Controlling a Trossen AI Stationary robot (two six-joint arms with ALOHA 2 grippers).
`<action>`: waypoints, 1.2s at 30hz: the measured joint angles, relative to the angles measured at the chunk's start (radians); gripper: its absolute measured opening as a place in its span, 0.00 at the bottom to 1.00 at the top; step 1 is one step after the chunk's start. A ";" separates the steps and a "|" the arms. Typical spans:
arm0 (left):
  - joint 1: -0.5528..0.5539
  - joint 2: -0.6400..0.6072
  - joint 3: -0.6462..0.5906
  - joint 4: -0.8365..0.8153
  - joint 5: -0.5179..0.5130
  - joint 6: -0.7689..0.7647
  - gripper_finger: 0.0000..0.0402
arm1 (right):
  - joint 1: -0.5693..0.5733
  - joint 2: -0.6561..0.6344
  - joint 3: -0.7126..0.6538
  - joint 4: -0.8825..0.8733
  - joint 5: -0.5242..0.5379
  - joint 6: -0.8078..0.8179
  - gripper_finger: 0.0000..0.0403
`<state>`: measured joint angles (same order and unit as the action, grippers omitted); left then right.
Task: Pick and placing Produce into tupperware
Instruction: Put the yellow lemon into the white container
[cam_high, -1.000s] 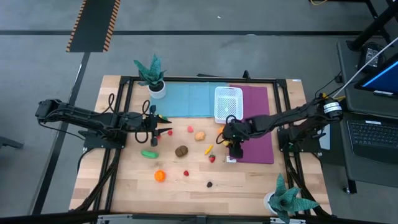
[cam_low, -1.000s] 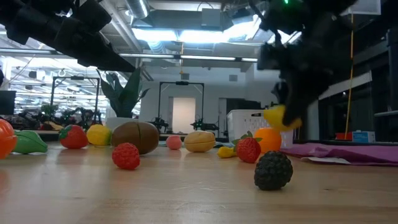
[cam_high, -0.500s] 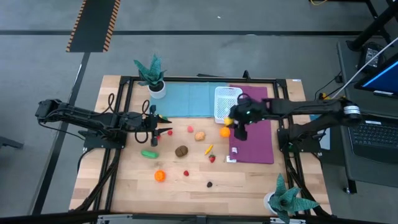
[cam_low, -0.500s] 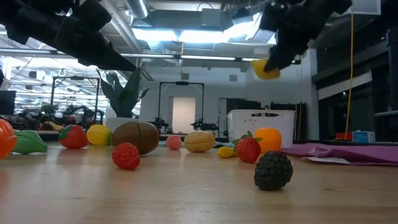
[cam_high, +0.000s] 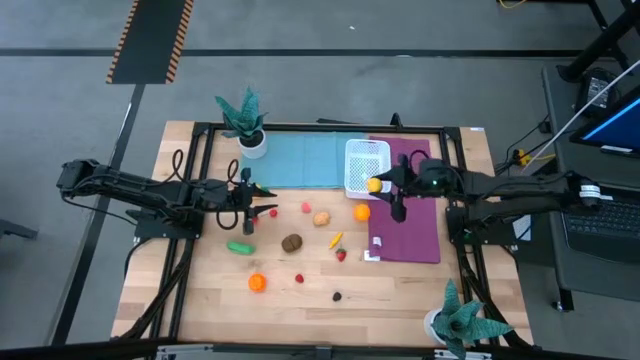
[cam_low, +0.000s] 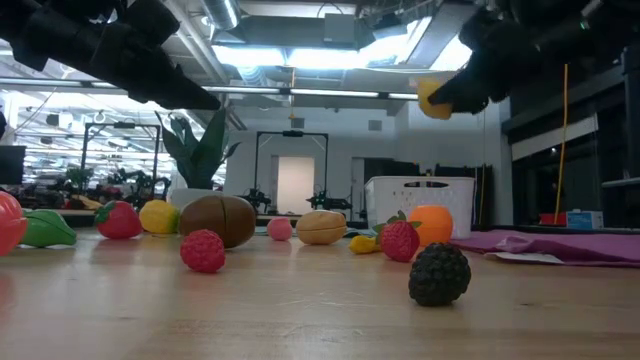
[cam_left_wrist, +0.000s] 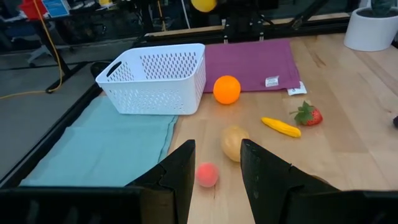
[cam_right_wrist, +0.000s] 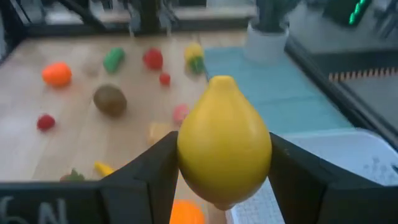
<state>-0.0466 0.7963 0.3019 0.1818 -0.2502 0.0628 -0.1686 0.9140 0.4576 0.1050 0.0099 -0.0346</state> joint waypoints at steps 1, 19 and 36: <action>0.002 0.000 0.000 0.000 0.000 0.000 0.30 | -0.001 -0.005 -0.030 0.055 -0.006 -0.001 0.52; 0.104 0.000 0.000 0.000 -0.004 0.000 0.30 | -0.026 0.010 -0.137 0.274 0.308 0.067 0.52; 0.224 0.003 0.000 -0.011 -0.089 -0.002 0.30 | -0.125 0.221 0.009 0.196 0.361 0.132 0.52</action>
<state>0.1776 0.7990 0.3019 0.1711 -0.3393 0.0608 -0.2937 1.1346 0.4670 0.3005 0.3711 0.0974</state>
